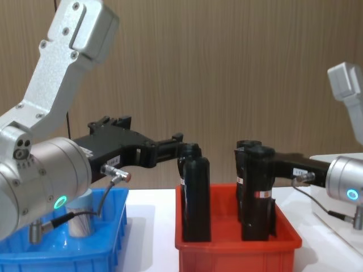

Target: Pick the cotton swabs from the blue box and place them into the white box.

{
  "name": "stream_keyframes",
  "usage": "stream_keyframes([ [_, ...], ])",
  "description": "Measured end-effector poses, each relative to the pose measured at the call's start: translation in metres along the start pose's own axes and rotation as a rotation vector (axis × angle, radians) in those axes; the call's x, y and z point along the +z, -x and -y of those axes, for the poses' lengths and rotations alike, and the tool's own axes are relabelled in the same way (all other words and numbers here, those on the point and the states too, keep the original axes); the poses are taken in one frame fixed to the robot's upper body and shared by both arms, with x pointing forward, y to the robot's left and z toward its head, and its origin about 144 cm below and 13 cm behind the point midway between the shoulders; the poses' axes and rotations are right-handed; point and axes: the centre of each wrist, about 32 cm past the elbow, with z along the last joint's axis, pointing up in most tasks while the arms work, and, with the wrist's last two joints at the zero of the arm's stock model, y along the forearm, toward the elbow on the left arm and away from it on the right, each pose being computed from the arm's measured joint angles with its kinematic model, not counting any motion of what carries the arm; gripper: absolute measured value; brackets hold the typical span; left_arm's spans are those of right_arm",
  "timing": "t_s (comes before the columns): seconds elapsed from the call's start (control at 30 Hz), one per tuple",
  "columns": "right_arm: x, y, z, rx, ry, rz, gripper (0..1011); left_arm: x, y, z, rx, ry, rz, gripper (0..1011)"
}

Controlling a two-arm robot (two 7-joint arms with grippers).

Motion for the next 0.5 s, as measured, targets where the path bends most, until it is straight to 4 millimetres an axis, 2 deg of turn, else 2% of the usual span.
stream_keyframes([
  [0.2,0.010,0.005,0.006,0.000,-0.031,0.009,382,0.000,0.000,0.000,0.000,0.000,0.000,1004],
  [0.5,0.038,0.013,0.022,-0.021,-0.102,0.049,343,0.000,0.000,0.000,0.000,0.000,0.000,1004],
])
